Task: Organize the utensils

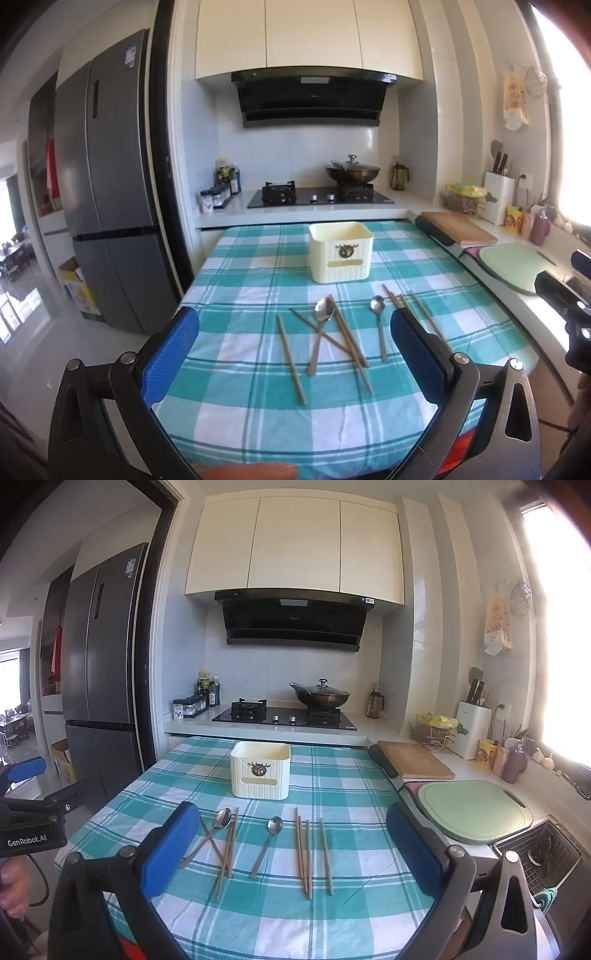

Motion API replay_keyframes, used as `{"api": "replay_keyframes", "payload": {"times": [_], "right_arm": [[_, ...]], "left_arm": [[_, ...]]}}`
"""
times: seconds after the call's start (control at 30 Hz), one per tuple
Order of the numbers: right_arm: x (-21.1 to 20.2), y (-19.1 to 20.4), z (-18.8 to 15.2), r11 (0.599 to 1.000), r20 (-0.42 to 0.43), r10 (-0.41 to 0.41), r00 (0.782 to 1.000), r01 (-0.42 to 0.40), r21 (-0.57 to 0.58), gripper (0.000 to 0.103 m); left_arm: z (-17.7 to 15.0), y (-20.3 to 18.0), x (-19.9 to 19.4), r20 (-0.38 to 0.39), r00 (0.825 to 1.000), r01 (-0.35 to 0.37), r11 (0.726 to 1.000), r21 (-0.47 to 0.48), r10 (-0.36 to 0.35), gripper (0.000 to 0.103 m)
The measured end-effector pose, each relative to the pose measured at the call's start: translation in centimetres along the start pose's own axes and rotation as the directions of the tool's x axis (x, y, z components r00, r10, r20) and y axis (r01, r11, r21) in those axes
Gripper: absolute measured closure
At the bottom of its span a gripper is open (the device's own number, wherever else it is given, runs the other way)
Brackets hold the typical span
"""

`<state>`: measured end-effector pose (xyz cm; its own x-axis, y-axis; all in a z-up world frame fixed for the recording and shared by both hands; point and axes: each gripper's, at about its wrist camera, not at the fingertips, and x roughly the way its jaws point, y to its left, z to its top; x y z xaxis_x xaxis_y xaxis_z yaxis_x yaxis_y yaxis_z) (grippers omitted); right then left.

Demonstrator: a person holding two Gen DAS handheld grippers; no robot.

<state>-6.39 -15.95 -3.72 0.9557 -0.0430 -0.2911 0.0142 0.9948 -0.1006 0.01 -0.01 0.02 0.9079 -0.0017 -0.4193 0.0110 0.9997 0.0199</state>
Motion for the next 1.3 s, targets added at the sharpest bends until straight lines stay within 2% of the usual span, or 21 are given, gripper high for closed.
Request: {"api": "replay_keyframes", "payload": {"times": [1.3], "right_arm": [[0.8, -1.1, -0.4, 0.999, -0.036, -0.010, 0.999, 0.012, 0.053, 0.000]], "left_arm": [[-0.3, -0.7, 0.8, -0.011, 1.000, 0.009, 1.000, 0.004, -0.009, 0.000]]}}
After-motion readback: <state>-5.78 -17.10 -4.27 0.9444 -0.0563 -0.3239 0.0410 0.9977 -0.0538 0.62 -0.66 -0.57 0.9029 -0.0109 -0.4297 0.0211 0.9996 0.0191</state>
